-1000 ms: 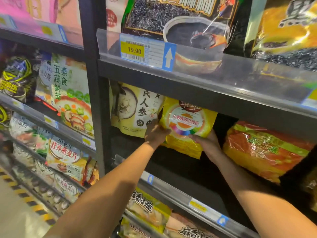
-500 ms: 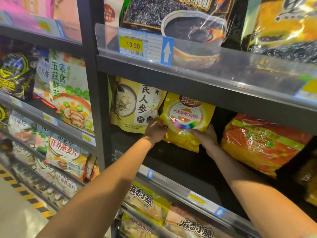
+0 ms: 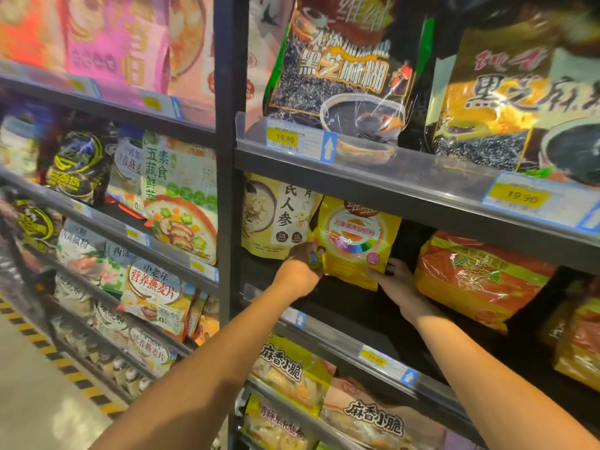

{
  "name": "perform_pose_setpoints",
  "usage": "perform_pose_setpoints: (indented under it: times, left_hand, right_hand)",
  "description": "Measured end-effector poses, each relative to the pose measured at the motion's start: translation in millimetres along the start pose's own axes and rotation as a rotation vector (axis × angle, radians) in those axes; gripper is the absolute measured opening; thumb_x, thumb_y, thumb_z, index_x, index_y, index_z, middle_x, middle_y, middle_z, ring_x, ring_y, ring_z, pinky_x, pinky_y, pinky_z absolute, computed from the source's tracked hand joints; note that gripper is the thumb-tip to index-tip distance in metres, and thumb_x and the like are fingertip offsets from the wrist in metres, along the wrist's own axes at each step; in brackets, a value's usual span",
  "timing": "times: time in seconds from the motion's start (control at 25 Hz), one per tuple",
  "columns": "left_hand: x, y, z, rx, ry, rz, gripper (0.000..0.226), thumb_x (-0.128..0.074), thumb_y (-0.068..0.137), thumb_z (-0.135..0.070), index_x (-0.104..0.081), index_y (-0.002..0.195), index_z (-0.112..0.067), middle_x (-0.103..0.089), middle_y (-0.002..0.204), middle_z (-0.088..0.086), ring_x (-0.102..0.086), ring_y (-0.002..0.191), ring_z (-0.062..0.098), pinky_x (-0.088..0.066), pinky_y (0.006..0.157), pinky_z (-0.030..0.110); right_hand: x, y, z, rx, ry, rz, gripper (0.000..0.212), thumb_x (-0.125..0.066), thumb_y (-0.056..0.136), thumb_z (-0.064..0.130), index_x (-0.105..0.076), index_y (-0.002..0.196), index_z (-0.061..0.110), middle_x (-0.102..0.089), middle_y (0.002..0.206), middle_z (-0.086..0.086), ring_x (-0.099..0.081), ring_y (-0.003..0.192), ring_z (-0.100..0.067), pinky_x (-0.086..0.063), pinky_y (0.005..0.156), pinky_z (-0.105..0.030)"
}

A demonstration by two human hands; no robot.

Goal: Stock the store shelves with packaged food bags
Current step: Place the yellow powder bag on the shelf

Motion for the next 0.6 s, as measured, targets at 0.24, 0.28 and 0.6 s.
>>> perform_pose_setpoints:
  times: [0.24,0.28,0.6]
  left_hand:
    - [44,-93,-1,-0.12,0.098,-0.042,0.053,-0.063,0.1,-0.029,-0.045,0.15,-0.018,-0.044,0.153,0.004,-0.047,0.138,0.026,-0.044,0.113,0.045]
    - [55,-111,0,-0.147,0.093,-0.07,0.053,-0.063,0.101,-0.028,-0.045,0.151,-0.021,-0.043,0.155,0.001,-0.047,0.139,0.024,-0.044,0.113,0.043]
    - [163,-221,59,-0.183,0.184,-0.254,0.038,-0.051,0.104,-0.028,-0.05,0.142,-0.029,-0.049,0.147,-0.009,-0.049,0.132,0.016,-0.048,0.108,0.041]
  right_hand:
    - [-19,-83,27,0.1,-0.193,0.028,0.077,-0.075,0.086,0.056,-0.053,0.146,0.013,-0.063,0.141,-0.011,-0.061,0.128,-0.031,-0.05,0.096,-0.038]
    - [-25,-101,38,0.148,-0.219,0.02,0.079,-0.074,0.083,0.061,-0.055,0.143,0.013,-0.069,0.131,-0.011,-0.066,0.118,-0.028,-0.054,0.09,-0.038]
    - [-122,-236,129,0.617,-0.187,0.158,0.058,-0.076,0.093,0.025,-0.049,0.144,0.031,-0.057,0.129,0.014,-0.061,0.111,-0.001,-0.056,0.092,-0.036]
Point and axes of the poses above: each hand's wrist, its own y-axis towards the middle knuckle, its own x-axis out of the back of the hand, z = x × y, the point moved 6 cm from there along y, towards the middle knuckle
